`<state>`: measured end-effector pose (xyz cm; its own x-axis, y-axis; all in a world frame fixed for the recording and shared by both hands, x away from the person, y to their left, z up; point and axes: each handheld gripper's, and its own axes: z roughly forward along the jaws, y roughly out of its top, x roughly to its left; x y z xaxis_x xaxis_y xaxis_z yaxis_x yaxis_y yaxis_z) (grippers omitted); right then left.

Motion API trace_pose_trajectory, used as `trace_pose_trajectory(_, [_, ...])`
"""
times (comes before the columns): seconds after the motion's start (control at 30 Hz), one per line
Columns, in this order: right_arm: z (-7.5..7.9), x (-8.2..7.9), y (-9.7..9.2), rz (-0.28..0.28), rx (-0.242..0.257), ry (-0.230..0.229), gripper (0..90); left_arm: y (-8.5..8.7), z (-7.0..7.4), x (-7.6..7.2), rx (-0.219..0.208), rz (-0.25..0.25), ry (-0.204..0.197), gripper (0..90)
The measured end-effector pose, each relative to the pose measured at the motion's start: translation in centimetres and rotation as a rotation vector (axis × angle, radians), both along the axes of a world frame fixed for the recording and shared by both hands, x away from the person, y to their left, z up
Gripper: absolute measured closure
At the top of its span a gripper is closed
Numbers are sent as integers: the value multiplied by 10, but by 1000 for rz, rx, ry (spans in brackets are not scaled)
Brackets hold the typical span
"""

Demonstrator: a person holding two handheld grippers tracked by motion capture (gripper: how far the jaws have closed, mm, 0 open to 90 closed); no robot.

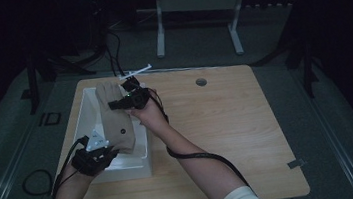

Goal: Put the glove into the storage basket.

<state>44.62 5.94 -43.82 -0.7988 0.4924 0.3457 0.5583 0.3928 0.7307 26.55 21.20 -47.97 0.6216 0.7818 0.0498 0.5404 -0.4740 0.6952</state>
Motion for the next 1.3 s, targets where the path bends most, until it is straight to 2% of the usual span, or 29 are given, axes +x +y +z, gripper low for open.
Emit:
trace_pose_trajectory(0.2, [-12,-1,3,5,-61,-3,676,1,-13,-2,-31,2,24,813])
trace_pose_trajectory(0.3, [-14,0,4,17,-85,5,675,1,-18,-3,-27,6,28,813])
trace_pose_trajectory(0.5, [-17,0,7,15,-164,7,674,1,-21,-2,-27,3,49,813])
trace_pose_trajectory(0.53, [-17,0,9,23,-191,9,674,0,-22,-3,-23,5,48,813])
trace_pose_trajectory(0.67, [-17,-1,15,32,-252,-12,672,0,-24,-1,-30,3,58,812])
trace_pose_trajectory(0.8, [-18,0,17,32,-272,0,669,0,-27,2,-42,2,64,812])
trace_pose_trajectory(0.97, [-17,2,20,22,-292,5,652,-1,-27,5,-26,10,58,811])
trace_pose_trajectory(1.07, [-18,3,21,21,-305,5,636,0,-27,7,-25,3,79,803])
trace_pose_trajectory(1.1, [-18,3,21,21,-306,10,612,-1,-28,10,-20,-5,105,803])
trace_pose_trajectory(1.13, [-17,3,21,23,-308,14,531,-1,-28,11,-16,-10,111,777])
trace_pose_trajectory(1.17, [-17,2,22,23,-308,2,502,-2,-29,12,-18,-12,125,746])
trace_pose_trajectory(1.2, [-16,2,21,17,-312,-12,476,-3,-30,13,-12,-14,131,674])
trace_pose_trajectory(1.27, [-14,2,20,7,-303,-14,432,-4,-31,12,-8,-13,118,648])
trace_pose_trajectory(1.3, [-13,2,18,2,-301,-20,419,-4,-30,12,-14,-7,113,594])
